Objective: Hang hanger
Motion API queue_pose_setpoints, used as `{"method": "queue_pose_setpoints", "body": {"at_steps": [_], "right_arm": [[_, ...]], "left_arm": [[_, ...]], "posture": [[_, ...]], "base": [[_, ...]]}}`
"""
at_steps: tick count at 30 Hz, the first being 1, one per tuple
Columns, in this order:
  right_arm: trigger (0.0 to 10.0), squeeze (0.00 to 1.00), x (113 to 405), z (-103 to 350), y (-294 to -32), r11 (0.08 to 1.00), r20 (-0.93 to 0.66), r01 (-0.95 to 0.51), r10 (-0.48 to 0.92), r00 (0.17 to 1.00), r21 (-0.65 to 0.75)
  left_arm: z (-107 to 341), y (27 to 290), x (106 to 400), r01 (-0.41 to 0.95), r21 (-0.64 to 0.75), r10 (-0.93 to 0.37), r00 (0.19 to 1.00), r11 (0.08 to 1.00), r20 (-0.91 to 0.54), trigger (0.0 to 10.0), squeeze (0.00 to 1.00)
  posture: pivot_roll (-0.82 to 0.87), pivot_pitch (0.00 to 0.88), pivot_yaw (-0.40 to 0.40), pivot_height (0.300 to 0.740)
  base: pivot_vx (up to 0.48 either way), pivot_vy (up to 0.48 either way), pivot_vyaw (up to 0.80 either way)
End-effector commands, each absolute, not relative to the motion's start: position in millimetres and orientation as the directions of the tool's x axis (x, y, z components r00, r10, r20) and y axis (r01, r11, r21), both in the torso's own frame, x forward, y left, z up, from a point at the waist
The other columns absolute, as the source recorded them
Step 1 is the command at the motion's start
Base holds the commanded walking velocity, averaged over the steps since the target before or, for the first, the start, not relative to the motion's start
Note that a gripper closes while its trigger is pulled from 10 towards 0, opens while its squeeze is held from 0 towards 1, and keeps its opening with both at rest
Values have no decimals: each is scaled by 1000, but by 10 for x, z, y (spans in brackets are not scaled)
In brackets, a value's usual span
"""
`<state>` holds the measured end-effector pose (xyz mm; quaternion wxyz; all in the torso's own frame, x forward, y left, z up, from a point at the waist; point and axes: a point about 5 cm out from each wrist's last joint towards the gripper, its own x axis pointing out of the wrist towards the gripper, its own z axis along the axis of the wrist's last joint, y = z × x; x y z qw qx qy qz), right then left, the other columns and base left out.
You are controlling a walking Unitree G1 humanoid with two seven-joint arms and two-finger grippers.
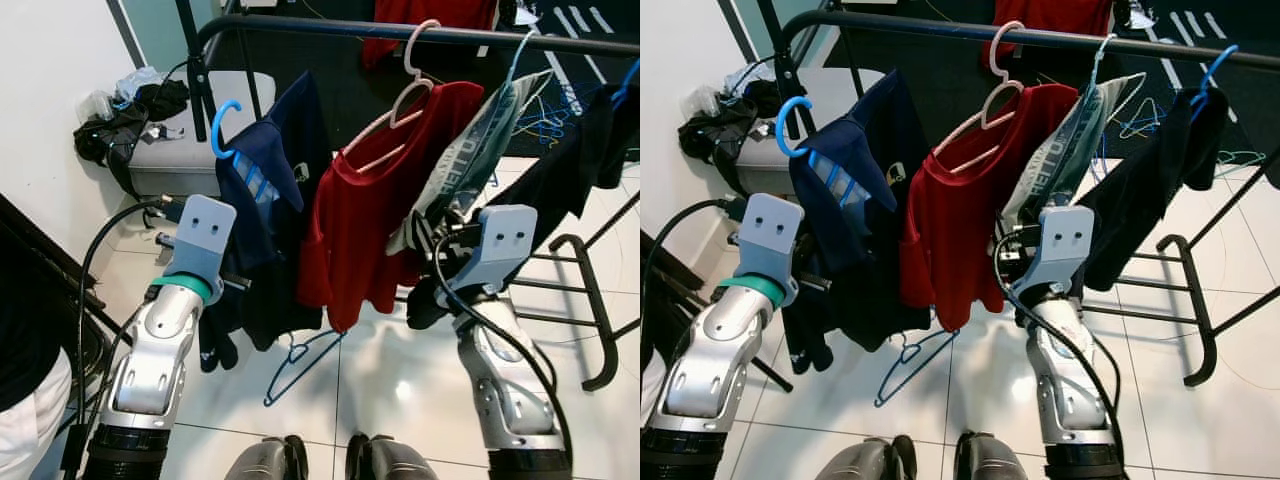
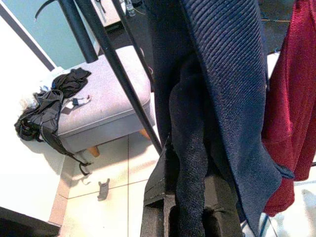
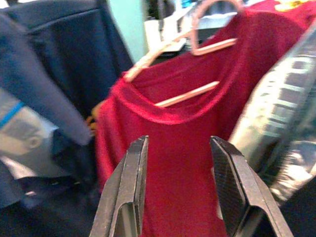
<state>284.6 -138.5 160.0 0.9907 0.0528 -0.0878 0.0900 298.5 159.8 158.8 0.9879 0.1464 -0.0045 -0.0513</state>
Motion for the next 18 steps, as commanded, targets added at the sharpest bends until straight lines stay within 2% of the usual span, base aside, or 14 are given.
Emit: {"method": "queue_pose_setpoints", "body": {"at_steps": [1, 18], "right_arm": [[10000, 0, 2829, 1570, -1373, 974, 164, -200, 182, 970, 103], [10000, 0, 2868, 1571, -1319, 970, 168, -215, 194, 966, 113]], "left_arm": [[1642, 1599, 2974, 88, 284, -99, 995, 955, 24, 10000, 0], [1636, 1593, 2962, 86, 279, -97, 995, 957, 25, 10000, 0]], "posture": [[-105, 73, 106, 740], [-95, 81, 100, 740]], "base": [[0, 0, 0], [0, 0, 0]]}}
